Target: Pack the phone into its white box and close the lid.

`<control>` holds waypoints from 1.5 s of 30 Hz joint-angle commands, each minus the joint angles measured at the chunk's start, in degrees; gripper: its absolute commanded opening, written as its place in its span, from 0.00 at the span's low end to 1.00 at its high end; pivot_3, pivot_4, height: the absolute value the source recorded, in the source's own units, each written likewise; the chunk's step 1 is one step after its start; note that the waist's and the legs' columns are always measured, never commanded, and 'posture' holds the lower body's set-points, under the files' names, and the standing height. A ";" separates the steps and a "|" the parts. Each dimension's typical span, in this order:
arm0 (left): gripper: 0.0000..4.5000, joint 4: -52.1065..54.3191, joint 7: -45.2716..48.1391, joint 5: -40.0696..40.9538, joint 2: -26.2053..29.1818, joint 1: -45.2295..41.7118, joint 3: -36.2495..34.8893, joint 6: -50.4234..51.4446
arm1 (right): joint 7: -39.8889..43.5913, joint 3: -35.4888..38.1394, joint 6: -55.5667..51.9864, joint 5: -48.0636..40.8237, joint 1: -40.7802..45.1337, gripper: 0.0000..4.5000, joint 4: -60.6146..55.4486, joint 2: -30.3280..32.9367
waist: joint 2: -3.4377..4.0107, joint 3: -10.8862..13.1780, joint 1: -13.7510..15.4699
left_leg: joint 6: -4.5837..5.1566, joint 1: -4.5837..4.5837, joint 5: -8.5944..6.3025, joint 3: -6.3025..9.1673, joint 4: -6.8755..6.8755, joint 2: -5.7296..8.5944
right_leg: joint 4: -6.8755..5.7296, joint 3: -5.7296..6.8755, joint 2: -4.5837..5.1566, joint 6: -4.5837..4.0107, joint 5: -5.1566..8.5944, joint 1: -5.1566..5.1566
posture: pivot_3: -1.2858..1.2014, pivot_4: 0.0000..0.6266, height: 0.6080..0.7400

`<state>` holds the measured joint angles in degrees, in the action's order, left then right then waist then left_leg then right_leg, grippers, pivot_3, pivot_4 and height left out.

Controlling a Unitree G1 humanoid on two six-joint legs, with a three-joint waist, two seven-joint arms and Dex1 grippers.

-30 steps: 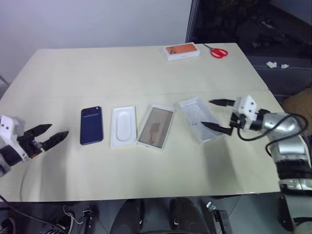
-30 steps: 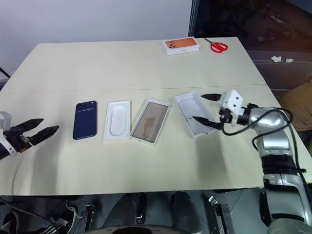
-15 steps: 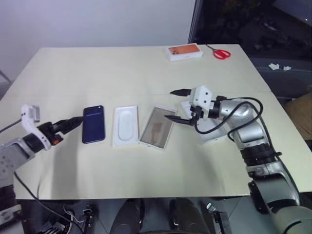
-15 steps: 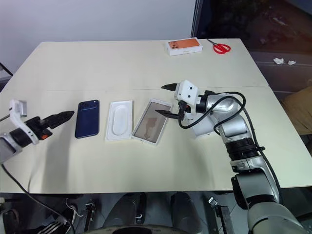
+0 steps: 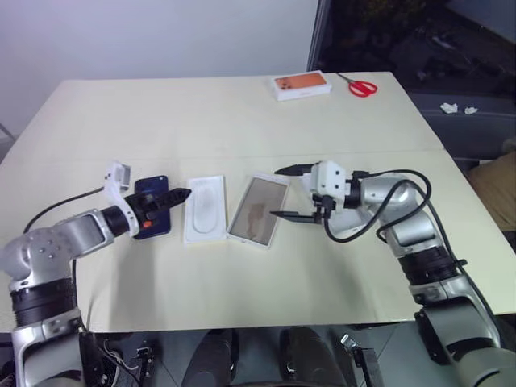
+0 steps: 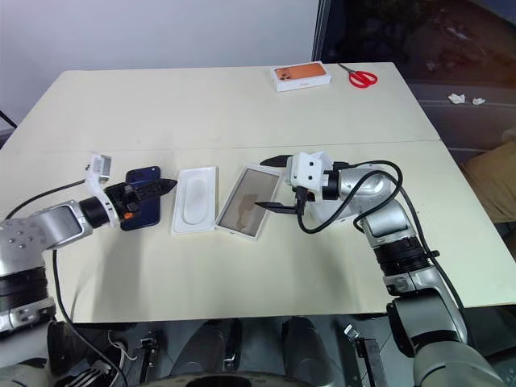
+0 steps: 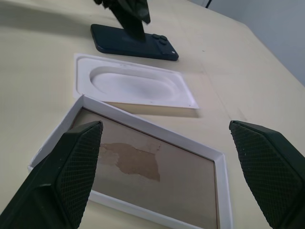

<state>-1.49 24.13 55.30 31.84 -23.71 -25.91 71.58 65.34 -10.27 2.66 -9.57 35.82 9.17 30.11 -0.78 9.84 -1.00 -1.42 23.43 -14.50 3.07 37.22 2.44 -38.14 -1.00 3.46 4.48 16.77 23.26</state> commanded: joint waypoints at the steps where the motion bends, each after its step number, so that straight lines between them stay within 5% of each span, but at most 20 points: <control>1: 1.00 -1.71 -1.75 0.75 -1.08 -1.89 -1.12 0.83 | -0.78 1.81 -0.68 -1.72 -0.53 0.99 -4.21 0.54 | 0.00 0.00 0.10 | 0.00 0.00 0.00 0.00 0.00 0.00 | 0.00 0.00 0.00 0.00 0.00 0.00 | 0.52 0.24 1.00; 18: 1.00 -9.12 -7.29 -3.22 -7.21 -7.46 2.63 5.12 | -2.62 2.68 -4.52 -3.02 -1.04 0.99 -8.25 0.79 | -0.02 -0.01 0.29 | -0.04 0.00 0.02 0.00 0.03 0.02 | 0.00 0.01 0.01 0.00 0.00 -0.04 | 0.52 0.24 1.00; 21: 0.84 -8.42 -7.34 -3.35 -7.78 -6.75 2.64 5.54 | -2.94 2.75 -4.89 -3.05 -1.15 1.00 -8.93 0.81 | -0.02 -0.01 0.32 | -0.05 -0.01 0.03 0.01 0.03 0.03 | 0.00 0.01 0.02 0.00 0.00 -0.05 | 0.52 0.24 1.00; 29: 0.01 -7.53 -6.72 -2.67 -7.44 -4.82 0.44 7.43 | -3.23 2.94 -5.19 -3.06 -1.94 1.00 -9.70 1.38 | -0.01 -0.02 0.26 | -0.06 -0.01 0.03 0.02 0.02 0.03 | 0.01 0.01 0.01 0.00 0.00 -0.04 | 0.52 0.24 1.00; 41: 0.01 -6.89 -9.28 0.40 -9.16 -5.32 -6.65 8.64 | -3.26 3.52 -5.39 -3.26 -2.96 1.00 -9.82 2.06 | -0.02 -0.01 0.23 | -0.06 -0.04 0.03 0.02 0.00 0.02 | 0.00 0.00 0.01 0.00 0.00 -0.04 | 0.52 0.24 1.00; 45: 0.01 -4.09 -10.23 2.11 -9.50 -6.06 -8.52 9.37 | -0.82 6.50 -12.85 -9.79 -3.81 1.00 -11.77 4.04 | -0.04 0.00 0.27 | -0.05 -0.02 0.03 0.02 0.02 0.02 | 0.01 0.01 0.02 0.00 0.00 -0.04 | 0.52 0.24 1.00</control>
<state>-8.42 14.13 55.42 22.06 -28.69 -32.95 80.65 63.14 -6.87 -7.40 -15.19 32.02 0.88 32.86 -0.82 9.84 -0.73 -1.47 23.42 -14.47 3.09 37.23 2.47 -38.13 -0.99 3.48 4.48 16.77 23.21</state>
